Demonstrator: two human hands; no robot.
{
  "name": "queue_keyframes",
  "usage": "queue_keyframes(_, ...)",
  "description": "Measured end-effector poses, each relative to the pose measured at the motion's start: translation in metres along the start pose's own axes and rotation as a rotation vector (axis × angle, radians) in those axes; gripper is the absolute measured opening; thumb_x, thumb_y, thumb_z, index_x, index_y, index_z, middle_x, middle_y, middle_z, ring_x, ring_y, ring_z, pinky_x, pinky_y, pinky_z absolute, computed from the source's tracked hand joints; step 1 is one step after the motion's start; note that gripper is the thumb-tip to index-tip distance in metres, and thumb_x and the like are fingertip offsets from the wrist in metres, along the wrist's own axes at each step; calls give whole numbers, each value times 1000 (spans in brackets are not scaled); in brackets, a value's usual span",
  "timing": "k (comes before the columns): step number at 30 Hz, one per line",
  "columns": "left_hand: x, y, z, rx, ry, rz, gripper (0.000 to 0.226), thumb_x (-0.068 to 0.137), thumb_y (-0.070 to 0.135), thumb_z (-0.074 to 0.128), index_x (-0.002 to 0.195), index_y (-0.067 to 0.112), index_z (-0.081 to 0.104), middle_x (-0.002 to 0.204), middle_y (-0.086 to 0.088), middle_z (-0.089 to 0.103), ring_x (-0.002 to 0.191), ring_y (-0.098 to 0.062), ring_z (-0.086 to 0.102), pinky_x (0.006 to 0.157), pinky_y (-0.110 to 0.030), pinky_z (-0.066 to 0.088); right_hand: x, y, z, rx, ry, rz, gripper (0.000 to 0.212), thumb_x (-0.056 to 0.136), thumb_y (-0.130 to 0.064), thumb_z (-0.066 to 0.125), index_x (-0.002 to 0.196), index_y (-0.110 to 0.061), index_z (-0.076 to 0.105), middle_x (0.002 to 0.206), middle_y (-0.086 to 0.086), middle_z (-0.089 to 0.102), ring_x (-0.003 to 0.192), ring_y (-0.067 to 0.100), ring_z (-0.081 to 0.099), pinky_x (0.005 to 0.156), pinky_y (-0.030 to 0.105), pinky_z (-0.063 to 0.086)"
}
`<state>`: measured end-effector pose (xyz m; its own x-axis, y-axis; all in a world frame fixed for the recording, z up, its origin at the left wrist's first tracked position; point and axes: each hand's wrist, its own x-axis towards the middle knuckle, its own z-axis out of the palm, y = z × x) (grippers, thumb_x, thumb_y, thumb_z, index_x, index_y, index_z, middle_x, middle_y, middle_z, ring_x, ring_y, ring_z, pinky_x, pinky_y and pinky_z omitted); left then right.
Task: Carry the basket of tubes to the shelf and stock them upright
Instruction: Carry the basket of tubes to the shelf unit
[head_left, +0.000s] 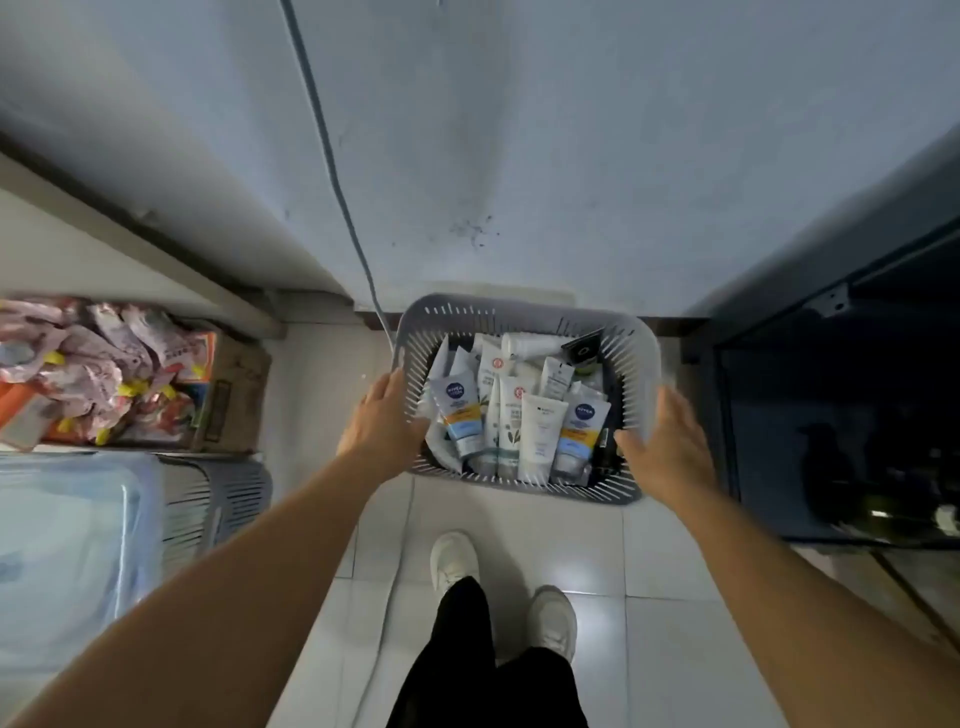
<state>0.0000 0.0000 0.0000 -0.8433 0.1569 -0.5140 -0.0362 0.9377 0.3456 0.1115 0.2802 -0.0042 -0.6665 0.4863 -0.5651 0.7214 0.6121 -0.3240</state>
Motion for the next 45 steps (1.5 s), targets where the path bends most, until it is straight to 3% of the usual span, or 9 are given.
queue_keyframes(3, 18, -15, 18, -40, 19, -43, 63, 84, 21, 62, 140, 23, 33, 135, -1, 42, 115, -28, 53, 92, -42, 49, 16, 15, 22, 33, 39, 54, 85, 88, -33, 63, 152, -26, 8, 156, 11, 20, 138, 36, 31, 110, 53, 34)
queue_keyframes(6, 31, -26, 35, -64, -15, -101, 79, 86, 18, 63, 149, 24, 17, 143, -3, 38, 119, -29, 52, 88, -38, 50, 23, 23, 35, 126, 13, 73, 87, 90, -21, 62, 154, -25, 4, 157, 8, 21, 137, 34, 34, 107, 49, 34)
queue_keyframes(11, 49, -36, 48, -200, -2, -165, 93, 86, 8, 61, 152, 33, -1, 144, -12, 39, 110, -31, 59, 81, -43, 55, 34, 29, 47, 198, 83, 51, 81, 95, -9, 50, 150, -43, 1, 152, 2, 30, 108, 31, 59, 76, 44, 54)
queue_keyframes(15, 57, -43, 51, -227, 110, -179, 69, 89, 8, 51, 145, 33, 20, 108, -10, 59, 81, -23, 61, 62, -34, 49, 43, 36, 52, 239, 139, 65, 76, 97, -5, 42, 148, -48, 6, 144, 5, 44, 107, 28, 59, 81, 42, 53)
queue_keyframes(18, 56, -43, 48, -244, 160, -139, 56, 88, 3, 44, 134, 35, 38, 90, -6, 60, 66, -17, 55, 52, -26, 41, 48, 37, 53, 231, 163, 89, 67, 100, -13, 40, 148, -49, 8, 139, 10, 49, 92, 31, 61, 71, 38, 51)
queue_keyframes(23, 43, -39, 51, -266, 231, -105, 53, 89, 3, 40, 129, 36, 46, 77, -4, 56, 62, -17, 50, 51, -26, 40, 44, 37, 55, 261, 197, 140, 68, 100, -9, 38, 150, -46, 11, 130, 15, 56, 95, 34, 60, 75, 36, 47)
queue_keyframes(32, -32, -28, 32, -255, 324, -98, 55, 90, 8, 39, 137, 36, 44, 83, -13, 59, 74, -30, 54, 64, -31, 37, -29, 51, 14, 308, 250, 120, 58, 102, -15, 39, 150, -42, 20, 136, 11, 55, 112, 34, 58, 91, 38, 46)
queue_keyframes(37, -98, -10, 7, -315, 371, -113, 47, 93, 16, 44, 136, 33, 49, 77, -4, 60, 70, -21, 52, 65, -27, 37, -85, 63, -23, 305, 290, 42, 53, 101, -16, 40, 150, -35, 29, 137, 13, 55, 114, 35, 56, 95, 38, 43)
queue_keyframes(45, -196, 12, -23, -359, 407, -74, 43, 94, 23, 46, 135, 37, 50, 67, -10, 60, 55, -15, 48, 51, -26, 36, -169, 82, -71, 384, 355, -19, 49, 99, -20, 43, 145, -35, 39, 136, 10, 57, 116, 34, 55, 101, 41, 41)
